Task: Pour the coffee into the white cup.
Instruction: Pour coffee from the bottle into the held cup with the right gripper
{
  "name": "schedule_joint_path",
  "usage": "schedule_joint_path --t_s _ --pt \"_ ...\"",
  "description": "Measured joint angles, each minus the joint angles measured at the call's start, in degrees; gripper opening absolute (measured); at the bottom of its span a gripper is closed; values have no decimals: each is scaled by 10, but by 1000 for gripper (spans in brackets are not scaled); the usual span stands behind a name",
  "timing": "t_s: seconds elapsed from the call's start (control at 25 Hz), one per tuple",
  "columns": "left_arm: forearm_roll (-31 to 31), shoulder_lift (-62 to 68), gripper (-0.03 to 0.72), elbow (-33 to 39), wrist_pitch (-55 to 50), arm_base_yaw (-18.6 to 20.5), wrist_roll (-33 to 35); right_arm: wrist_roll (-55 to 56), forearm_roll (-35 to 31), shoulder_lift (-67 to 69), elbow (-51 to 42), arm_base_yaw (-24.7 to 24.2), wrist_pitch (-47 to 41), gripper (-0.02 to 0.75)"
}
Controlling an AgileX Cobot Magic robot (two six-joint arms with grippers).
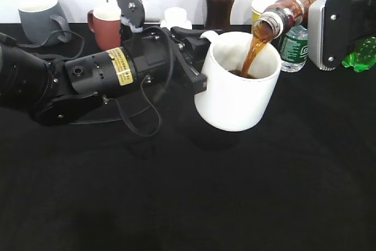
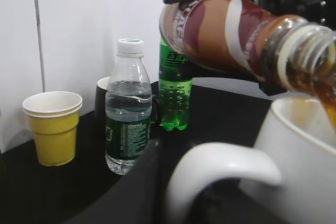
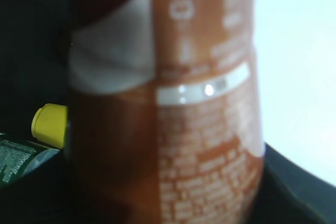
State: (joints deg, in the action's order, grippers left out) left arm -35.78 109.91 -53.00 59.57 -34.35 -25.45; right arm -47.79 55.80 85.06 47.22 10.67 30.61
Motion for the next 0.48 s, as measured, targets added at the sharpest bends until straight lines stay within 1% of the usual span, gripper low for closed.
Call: schedule_joint_path --t_s 0.28,0.48 --pt "-1 0 113 0 -2 0 -2 0 -1 0 0 0 0 519" --pt "-1 0 113 0 -3 0 -22 -1 -2 0 0 0 1 519"
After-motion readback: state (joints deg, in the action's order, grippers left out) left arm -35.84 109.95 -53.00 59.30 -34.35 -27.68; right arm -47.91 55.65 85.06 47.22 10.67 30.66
